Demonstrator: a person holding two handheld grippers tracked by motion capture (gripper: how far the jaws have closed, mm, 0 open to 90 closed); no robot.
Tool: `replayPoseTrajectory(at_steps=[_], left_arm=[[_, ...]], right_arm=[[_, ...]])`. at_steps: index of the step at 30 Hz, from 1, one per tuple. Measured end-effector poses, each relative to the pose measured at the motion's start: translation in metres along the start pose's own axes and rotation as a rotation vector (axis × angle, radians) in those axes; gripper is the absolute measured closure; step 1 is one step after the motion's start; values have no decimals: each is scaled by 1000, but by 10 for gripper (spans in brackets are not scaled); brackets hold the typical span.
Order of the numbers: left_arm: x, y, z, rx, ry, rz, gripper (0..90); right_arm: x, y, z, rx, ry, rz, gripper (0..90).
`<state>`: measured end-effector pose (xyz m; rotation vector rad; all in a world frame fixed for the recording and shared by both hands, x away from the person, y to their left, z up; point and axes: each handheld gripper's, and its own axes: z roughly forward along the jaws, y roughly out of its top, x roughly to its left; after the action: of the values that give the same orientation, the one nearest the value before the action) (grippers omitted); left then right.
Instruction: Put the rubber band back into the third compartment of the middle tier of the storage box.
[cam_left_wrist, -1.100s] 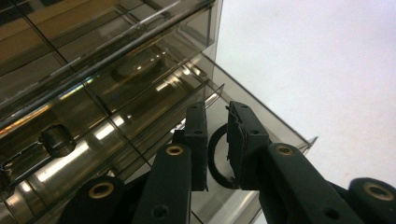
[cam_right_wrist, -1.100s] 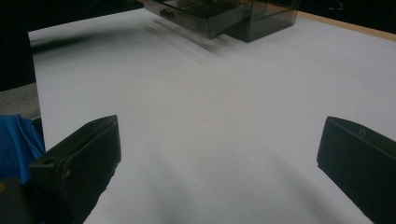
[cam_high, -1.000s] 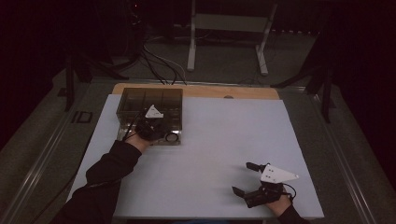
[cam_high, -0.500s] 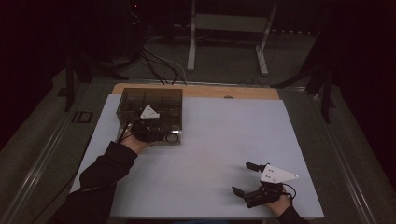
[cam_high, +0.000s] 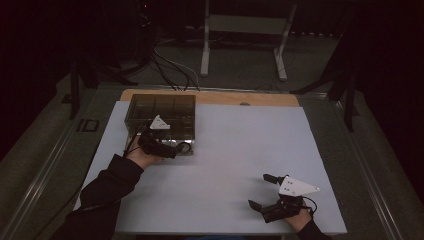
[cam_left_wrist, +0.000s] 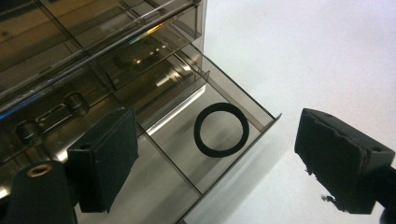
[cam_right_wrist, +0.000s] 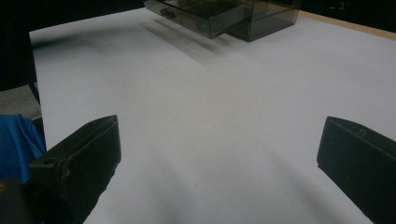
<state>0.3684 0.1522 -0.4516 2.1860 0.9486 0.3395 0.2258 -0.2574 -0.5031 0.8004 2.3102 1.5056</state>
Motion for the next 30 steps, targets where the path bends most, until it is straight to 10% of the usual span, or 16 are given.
replayPoseTrajectory(at_steps=[4, 30], left_arm=[[-2, -3, -6, -9, -32, 11, 10], [-2, -35, -37, -90, 50, -42, 10]], right_arm=[[0, 0, 0, 3, -1, 1, 0], [0, 0, 1, 3, -1, 3, 0]])
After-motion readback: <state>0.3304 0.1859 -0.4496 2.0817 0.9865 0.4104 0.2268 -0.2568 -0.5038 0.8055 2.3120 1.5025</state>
